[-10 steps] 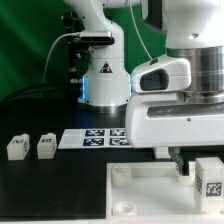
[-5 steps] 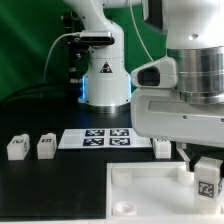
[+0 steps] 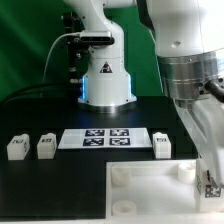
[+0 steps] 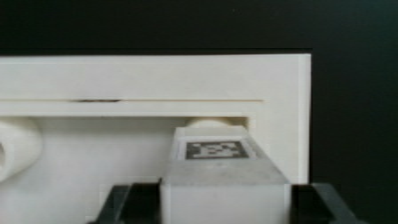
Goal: Assemble one leg
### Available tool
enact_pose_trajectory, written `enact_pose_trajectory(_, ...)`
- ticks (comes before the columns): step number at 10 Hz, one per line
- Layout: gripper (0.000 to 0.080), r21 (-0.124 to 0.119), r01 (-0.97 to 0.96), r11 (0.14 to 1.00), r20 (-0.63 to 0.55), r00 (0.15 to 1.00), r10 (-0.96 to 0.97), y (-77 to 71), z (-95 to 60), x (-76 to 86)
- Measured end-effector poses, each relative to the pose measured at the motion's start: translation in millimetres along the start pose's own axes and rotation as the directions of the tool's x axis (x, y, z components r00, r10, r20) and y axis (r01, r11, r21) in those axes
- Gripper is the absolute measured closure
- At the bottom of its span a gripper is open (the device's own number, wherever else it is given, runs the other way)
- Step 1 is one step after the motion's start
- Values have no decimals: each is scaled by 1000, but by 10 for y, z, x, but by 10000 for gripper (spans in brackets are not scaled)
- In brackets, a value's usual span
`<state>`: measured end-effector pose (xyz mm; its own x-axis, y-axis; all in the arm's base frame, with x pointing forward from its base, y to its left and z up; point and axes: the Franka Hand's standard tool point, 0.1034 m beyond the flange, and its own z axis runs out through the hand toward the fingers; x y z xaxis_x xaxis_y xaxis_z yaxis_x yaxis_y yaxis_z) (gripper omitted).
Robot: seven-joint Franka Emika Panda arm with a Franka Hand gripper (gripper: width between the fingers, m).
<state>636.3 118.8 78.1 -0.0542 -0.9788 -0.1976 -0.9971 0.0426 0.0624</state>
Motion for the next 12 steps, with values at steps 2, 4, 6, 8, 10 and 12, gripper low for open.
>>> enact_pose_trajectory(2, 436, -1, 24, 1000, 0, 1000, -24, 4, 5, 1)
enact_pose_trajectory(4, 184, 10, 245, 969, -25, 969, -245, 27, 64, 0)
enact_pose_trajectory(6, 156, 1, 478, 878, -39, 878, -477, 40, 86, -3)
enact_pose_trajectory(8, 151, -9, 663, 748, -39, 747, -663, 38, 86, 15)
enact_pose_trajectory(10, 150, -42, 873, 486, -44, 484, -874, 42, 91, 90)
enact_pose_trajectory(12, 150, -102, 980, 172, -39, 169, -985, 83, 120, 24)
